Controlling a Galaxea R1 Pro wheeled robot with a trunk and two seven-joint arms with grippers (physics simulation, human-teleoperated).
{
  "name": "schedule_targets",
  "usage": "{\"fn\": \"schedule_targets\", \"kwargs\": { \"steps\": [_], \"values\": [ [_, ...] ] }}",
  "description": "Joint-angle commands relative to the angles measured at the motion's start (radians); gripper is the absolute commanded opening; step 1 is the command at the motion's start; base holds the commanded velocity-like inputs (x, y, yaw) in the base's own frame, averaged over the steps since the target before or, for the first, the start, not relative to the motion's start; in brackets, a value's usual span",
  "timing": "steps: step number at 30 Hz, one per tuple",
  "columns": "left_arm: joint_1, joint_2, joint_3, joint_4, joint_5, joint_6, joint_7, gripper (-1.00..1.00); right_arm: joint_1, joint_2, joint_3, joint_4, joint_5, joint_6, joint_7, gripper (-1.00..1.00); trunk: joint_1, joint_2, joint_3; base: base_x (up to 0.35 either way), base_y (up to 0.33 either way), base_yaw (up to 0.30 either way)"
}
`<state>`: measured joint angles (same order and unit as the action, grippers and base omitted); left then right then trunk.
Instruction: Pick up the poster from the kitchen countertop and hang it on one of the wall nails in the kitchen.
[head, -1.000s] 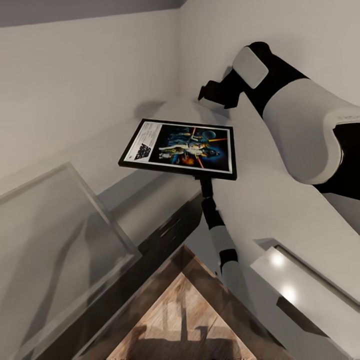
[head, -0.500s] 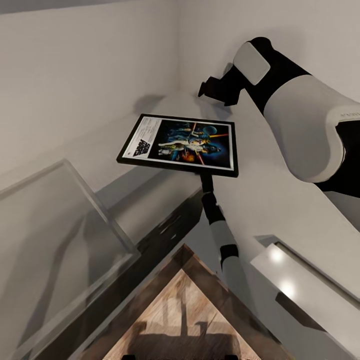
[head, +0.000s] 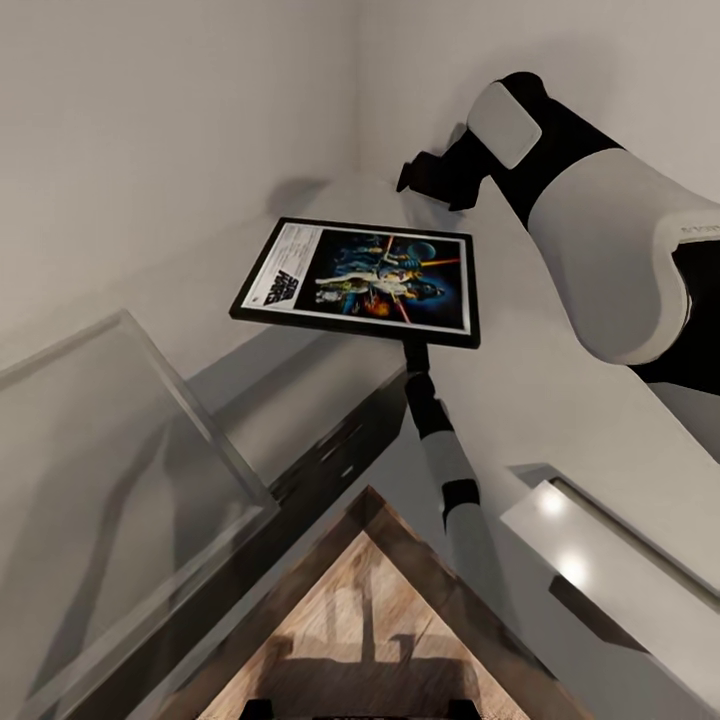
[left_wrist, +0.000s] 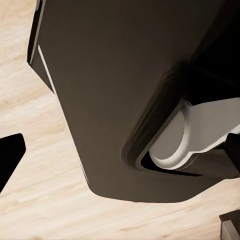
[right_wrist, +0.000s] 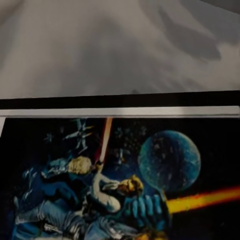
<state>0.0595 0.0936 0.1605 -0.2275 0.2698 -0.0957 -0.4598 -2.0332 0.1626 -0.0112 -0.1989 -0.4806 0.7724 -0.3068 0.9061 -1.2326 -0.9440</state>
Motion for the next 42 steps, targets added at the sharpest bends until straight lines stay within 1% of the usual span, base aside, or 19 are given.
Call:
{"fn": "schedule_targets", "kwargs": {
  "steps": [1, 4, 9, 10, 16, 19, 30, 42],
  "values": [
    [0.0, 0.0, 0.002, -0.001, 0.003, 0.001, -0.005, 1.0, 0.0, 0.001, -0.001, -0.001, -0.009, 0.002, -0.009, 1.0, 0.0, 0.0, -0.002, 0.0, 0.0, 0.0],
    [0.0, 0.0, 0.002, -0.001, 0.003, 0.001, -0.005, 1.0, -0.006, 0.001, -0.001, -0.001, -0.009, 0.002, -0.009, 1.0, 0.0, 0.0, -0.007, 0.0, 0.0, 0.0],
    [0.0, 0.0, 0.002, -0.001, 0.003, 0.001, -0.005, 1.0, -0.041, 0.001, -0.001, 0.004, -0.01, 0.003, -0.009, 1.0, 0.0, 0.0, -0.015, 0.0, 0.0, 0.0],
    [0.0, 0.0, 0.002, -0.001, 0.003, 0.001, -0.005, 1.0, -0.056, 0.001, -0.001, 0.006, -0.011, 0.003, -0.009, 1.0, 0.0, 0.0, -0.017, 0.0, 0.0, 0.0],
    [0.0, 0.0, 0.002, -0.001, 0.003, 0.001, -0.005, 1.0, -0.087, 0.0, -0.001, 0.009, -0.011, 0.006, -0.009, 1.0, 0.0, 0.0, -0.027, 0.0, 0.0, 0.0],
    [0.0, 0.0, 0.002, -0.001, 0.003, 0.001, -0.005, 1.0, -0.105, 0.0, -0.001, 0.02, -0.012, 0.023, -0.009, 1.0, 0.0, 0.0, -0.032, 0.0, 0.0, 0.0],
    [0.0, 0.0, 0.002, -0.001, 0.003, 0.001, -0.005, 1.0, -0.122, 0.0, -0.002, 0.025, -0.012, 0.033, -0.009, 1.0, 0.0, 0.0, -0.05, 0.0, 0.0, 0.0],
    [0.0, 0.0, 0.002, -0.001, 0.003, 0.001, -0.005, 1.0, -0.124, 0.0, -0.003, 0.023, -0.013, 0.028, -0.009, 1.0, 0.0, 0.0, -0.07, 0.0, 0.0, 0.0]
  ]
}}
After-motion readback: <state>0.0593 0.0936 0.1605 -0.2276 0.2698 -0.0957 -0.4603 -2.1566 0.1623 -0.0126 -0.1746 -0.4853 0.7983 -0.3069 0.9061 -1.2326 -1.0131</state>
